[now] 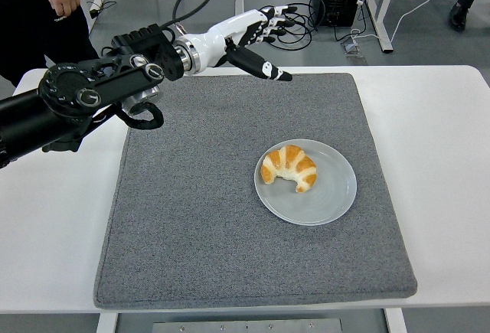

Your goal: Place the bread on the plate

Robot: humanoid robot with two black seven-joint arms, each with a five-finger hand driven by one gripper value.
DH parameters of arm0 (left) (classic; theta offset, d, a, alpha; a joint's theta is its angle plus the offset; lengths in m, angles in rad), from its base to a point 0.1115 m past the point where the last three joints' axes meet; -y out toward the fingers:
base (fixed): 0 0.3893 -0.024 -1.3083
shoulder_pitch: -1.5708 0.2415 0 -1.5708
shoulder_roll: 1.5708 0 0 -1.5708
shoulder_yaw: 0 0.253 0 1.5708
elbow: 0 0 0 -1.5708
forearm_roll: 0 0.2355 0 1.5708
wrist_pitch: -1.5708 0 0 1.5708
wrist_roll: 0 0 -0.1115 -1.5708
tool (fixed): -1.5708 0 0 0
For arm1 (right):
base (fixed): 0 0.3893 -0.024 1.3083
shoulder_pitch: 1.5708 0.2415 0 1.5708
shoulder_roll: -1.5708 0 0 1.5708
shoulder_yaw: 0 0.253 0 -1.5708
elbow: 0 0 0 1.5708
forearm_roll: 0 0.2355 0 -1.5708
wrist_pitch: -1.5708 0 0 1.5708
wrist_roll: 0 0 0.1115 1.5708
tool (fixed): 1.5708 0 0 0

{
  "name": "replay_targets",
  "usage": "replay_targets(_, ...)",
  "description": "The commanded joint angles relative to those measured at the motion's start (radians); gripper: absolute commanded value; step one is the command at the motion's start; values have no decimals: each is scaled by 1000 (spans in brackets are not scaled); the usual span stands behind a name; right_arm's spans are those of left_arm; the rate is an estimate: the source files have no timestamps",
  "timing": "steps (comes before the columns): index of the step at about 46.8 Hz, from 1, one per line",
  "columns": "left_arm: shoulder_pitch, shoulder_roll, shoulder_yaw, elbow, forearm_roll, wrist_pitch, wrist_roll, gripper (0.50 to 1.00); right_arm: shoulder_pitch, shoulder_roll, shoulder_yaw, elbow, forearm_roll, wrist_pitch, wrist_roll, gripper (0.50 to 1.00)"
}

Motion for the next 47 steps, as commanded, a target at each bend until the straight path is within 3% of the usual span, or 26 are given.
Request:
replay_targets(1,1,4,-17,31,-64,-2,1,966,0,0,0,0,0,0,0,1000)
replay_targets(11,53,7,-64,108,-235,-71,1,966,0,0,0,2,0,0,0,1000)
replay_targets(19,153,28,-186,122,-258,-103,-1,968,0,0,0,0,0,1,0,1000)
replay_targets(31,274,33,-360,163,-258,-111,-2,968,0,0,-2,2,0,1,0,1000)
replay_targets(47,351,24,-376,171,-258,-109,-7,969,0,0,-2,2,0,1,0,1000)
